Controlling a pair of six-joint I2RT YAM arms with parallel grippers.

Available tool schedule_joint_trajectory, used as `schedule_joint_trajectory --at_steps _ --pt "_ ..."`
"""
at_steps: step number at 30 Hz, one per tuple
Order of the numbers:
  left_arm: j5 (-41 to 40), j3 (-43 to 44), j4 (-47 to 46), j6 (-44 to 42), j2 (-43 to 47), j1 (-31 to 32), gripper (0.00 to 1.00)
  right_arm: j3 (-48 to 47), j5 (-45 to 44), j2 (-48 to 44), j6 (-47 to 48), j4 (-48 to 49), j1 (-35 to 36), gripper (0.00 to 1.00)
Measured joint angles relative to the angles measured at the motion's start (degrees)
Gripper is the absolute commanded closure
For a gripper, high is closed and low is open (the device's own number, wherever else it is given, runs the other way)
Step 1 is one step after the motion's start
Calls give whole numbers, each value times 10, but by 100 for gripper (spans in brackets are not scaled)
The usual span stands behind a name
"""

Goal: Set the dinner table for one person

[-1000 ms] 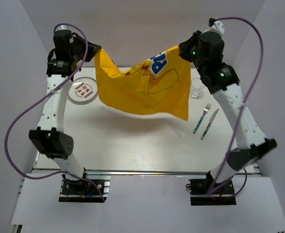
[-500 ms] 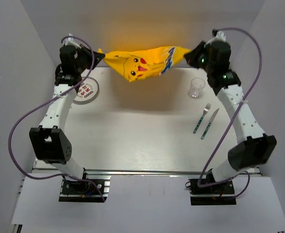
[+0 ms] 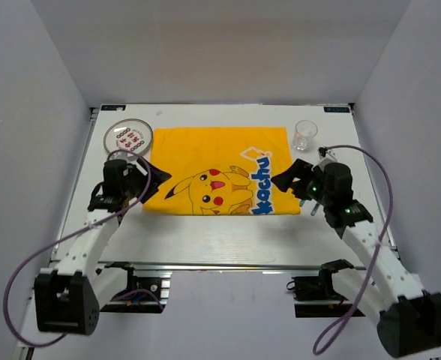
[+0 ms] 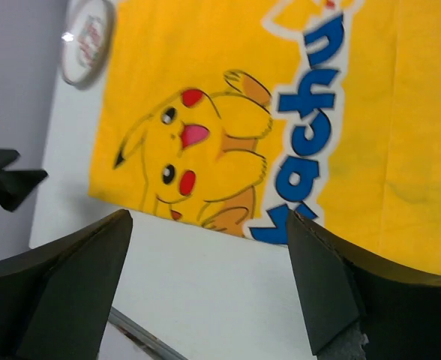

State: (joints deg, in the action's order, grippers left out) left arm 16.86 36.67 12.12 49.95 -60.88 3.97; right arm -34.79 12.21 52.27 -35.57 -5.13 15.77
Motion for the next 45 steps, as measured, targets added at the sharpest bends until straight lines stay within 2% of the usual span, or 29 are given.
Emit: schedule_joint_trajectory --at_steps 1,4,7,11,15,18,22,31,45 --pt "-10 1 30 -8 22 0 2 1 0 -27 1 -7 0 11" --pt "-46 19 113 -21 99 1 2 -2 -2 -81 2 -17 0 11" --pt "-65 54 135 -33 113 0 2 -30 -3 -59 10 -31 0 11" --pt "-47 140 112 -37 -34 0 2 -118 -28 108 37 -70 2 11" --pt "-8 225 97 -34 -246 1 2 -232 -66 311 57 -110 2 11" --pt "4 292 112 -37 -384 5 2 -289 -89 400 67 -150 3 11" --pt "2 342 150 -38 -484 9 2 -397 -127 508 84 -196 7 11" --pt "-26 393 195 -32 -514 14 2 -521 -207 660 107 -268 14 11" --pt "-32 467 249 -20 -562 18 2 -684 -258 765 111 -340 16 11"
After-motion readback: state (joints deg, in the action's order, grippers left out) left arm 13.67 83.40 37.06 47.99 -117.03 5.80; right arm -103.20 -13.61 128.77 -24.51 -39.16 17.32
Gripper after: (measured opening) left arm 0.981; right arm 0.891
